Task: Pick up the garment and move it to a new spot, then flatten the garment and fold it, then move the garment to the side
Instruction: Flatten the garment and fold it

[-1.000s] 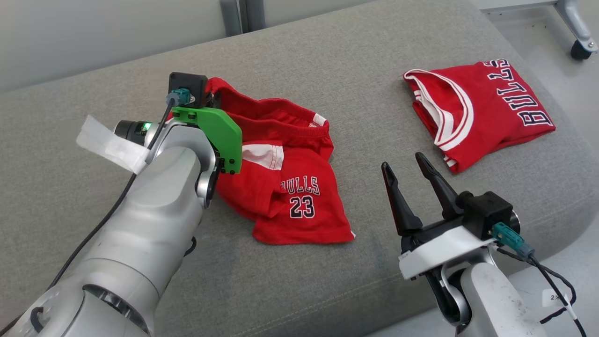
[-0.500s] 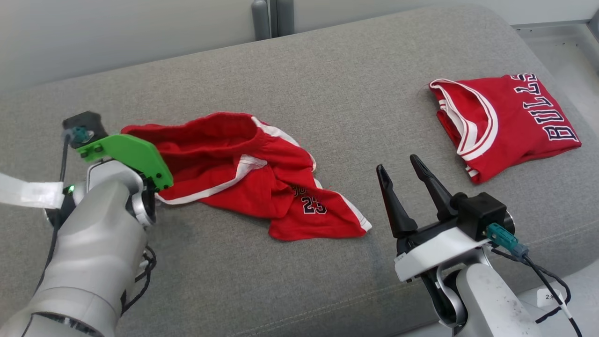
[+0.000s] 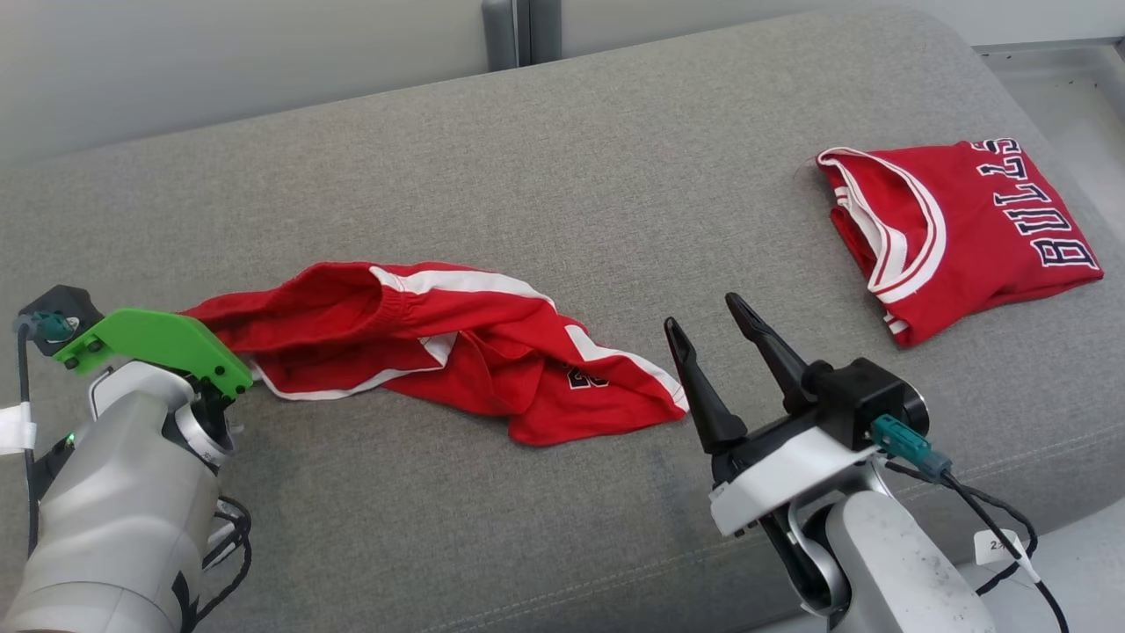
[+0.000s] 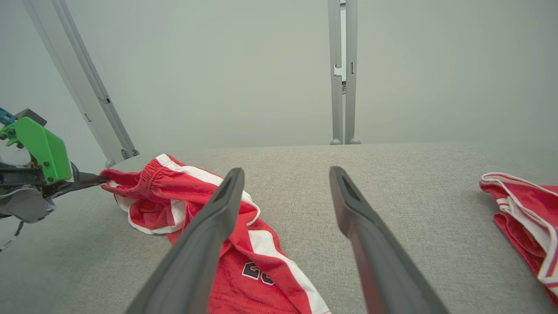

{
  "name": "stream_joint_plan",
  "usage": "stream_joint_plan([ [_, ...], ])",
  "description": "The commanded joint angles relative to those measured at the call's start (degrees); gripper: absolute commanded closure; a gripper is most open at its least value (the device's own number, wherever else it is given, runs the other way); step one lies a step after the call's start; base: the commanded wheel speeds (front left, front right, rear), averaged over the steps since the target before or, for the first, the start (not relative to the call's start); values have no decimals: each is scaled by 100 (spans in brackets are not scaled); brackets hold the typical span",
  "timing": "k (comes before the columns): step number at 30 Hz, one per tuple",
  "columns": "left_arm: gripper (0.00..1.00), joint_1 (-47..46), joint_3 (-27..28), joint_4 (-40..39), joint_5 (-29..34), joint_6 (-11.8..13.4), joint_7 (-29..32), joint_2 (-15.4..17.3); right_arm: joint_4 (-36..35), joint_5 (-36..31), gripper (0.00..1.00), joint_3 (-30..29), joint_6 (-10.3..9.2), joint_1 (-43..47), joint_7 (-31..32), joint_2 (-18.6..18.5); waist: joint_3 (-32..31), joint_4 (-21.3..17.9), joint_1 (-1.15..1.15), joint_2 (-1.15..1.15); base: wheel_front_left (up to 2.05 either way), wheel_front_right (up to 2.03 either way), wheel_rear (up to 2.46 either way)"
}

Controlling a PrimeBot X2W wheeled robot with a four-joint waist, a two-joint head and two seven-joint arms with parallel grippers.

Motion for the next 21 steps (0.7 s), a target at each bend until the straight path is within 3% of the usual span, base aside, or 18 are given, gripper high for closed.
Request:
stream_joint_plan([
  [1,23,58,55,-20,-60,-86,-58,45,46,36,0,81,-5,-57,33,-9,-11,14,0,0,0,0,0],
  [2,0,43,65,-54,-64,-157,-95,43,69,29,0,122,-5,-71,39,-9,-17,24,0,0,0,0,0],
  [14,0,-311,-257,-715,320,-961,-702,123,528,186,0,628,-5,-303,332,-7,-123,485,0,0,0,0,0],
  [21,0,-119,-340,-1279,492,-1011,-1018,83,1148,349,0,935,-5,-587,571,-8,-174,896,0,0,0,0,0],
])
